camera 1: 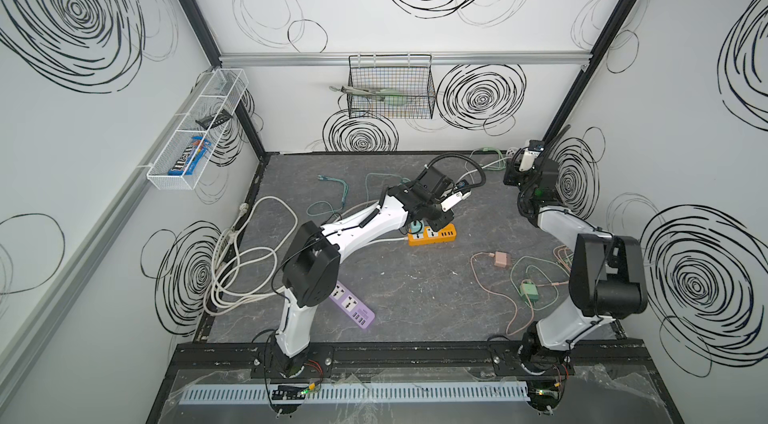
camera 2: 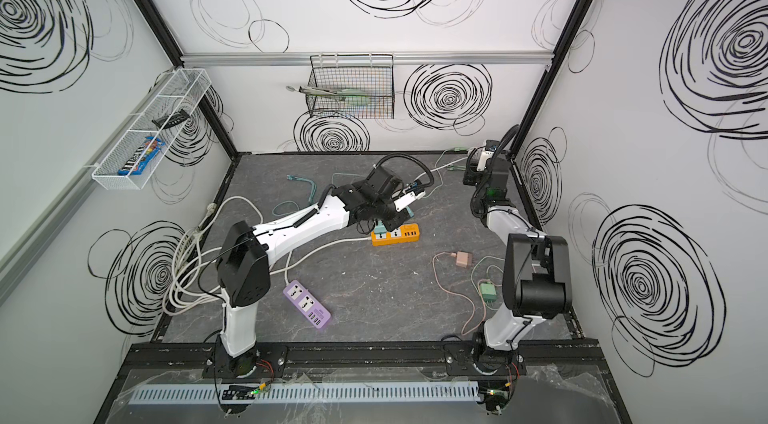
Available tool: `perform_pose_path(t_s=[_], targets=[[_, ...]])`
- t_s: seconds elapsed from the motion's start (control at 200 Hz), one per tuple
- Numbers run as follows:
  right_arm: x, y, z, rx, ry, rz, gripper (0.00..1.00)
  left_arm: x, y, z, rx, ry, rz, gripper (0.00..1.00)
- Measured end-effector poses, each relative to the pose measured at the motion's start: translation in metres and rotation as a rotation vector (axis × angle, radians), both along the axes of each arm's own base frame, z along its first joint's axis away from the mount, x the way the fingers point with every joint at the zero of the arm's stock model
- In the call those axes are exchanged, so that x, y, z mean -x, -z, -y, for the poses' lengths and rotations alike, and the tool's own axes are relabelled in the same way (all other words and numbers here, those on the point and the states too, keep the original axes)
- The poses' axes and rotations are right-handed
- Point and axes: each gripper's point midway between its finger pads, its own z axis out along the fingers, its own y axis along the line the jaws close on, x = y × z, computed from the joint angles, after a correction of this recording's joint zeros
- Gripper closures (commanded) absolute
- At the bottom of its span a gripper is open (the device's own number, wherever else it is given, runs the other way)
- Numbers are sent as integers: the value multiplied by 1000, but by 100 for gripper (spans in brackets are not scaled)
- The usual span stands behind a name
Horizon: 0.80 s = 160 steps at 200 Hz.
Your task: Insert the plug
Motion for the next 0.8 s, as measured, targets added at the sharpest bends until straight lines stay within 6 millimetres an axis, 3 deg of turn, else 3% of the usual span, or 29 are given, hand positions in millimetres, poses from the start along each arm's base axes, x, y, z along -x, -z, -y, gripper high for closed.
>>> perform_pose_path(t_s=[0.125,0.25,0.39,0.525,0.8], targets=[[3,45,4,-14,-7,-162,0,-12,24,5,-51,7,-7,100],[21,60,4,-42,8,-234,3,-16,45,1,-120,18,-19,100],[38,51,4,-65,31,-236,3,-15,56,-8,-185,44,-19,100],[50,34,3,-98,41,-206,3,-12,53,-14,-220,84,-25,100],[88,14,-17,-291,12,-193,3,-10,55,-30,-248,136,-68,100]])
